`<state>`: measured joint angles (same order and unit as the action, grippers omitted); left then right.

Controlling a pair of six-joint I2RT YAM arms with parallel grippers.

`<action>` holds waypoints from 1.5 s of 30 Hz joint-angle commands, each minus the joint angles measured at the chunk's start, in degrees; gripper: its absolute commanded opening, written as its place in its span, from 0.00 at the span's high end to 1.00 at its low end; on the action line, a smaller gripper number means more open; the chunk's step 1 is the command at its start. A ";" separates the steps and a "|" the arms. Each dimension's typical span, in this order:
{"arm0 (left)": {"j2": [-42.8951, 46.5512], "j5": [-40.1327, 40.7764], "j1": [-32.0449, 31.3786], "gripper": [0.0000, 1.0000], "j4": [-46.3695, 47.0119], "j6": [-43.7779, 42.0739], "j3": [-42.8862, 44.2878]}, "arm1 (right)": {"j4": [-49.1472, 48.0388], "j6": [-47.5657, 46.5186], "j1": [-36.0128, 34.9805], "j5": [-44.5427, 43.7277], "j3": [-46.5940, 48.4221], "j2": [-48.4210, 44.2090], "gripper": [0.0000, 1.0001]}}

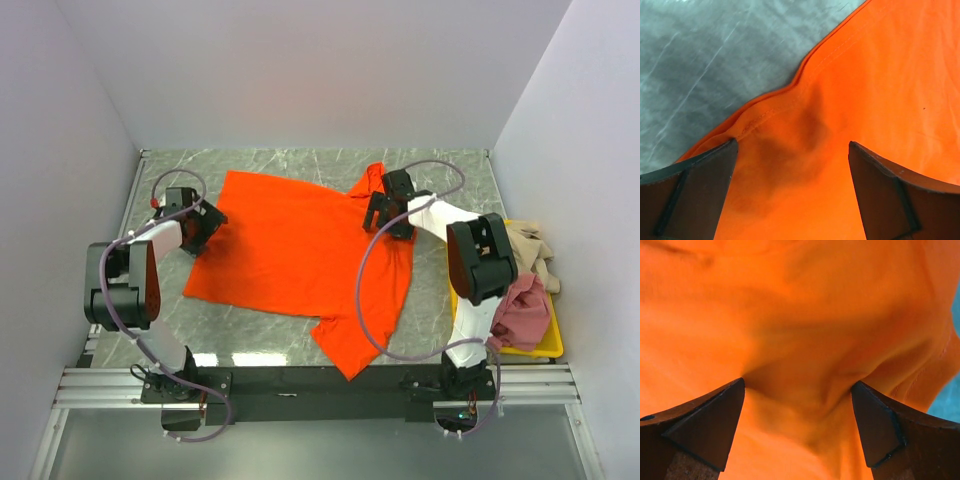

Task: Fold and stack the t-shirts
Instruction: Flatten the tshirt out

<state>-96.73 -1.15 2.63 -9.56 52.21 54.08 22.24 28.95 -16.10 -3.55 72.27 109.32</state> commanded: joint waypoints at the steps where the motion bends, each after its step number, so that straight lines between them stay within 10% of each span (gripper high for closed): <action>1: -2.76 0.97 -0.17 0.01 -0.90 -0.17 1.63 | 3.06 -0.73 1.33 -0.49 7.78 3.17 0.07; 18: -10.41 0.97 -0.17 0.01 -2.30 -0.61 12.53 | 23.64 -7.59 7.75 -0.32 58.49 33.06 0.07; 29: 4.23 13.51 -0.17 0.01 -12.49 -0.71 14.75 | 16.09 -12.60 6.52 4.26 50.71 18.41 0.07; 45: 23.87 18.64 2.38 0.04 -20.50 8.01 -10.83 | 0.87 -4.26 -11.40 -3.21 -3.34 -19.93 0.04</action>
<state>-73.28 17.85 4.71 -31.29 59.70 44.58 25.30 21.67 -26.59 -5.13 73.56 91.13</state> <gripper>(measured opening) 0.975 0.957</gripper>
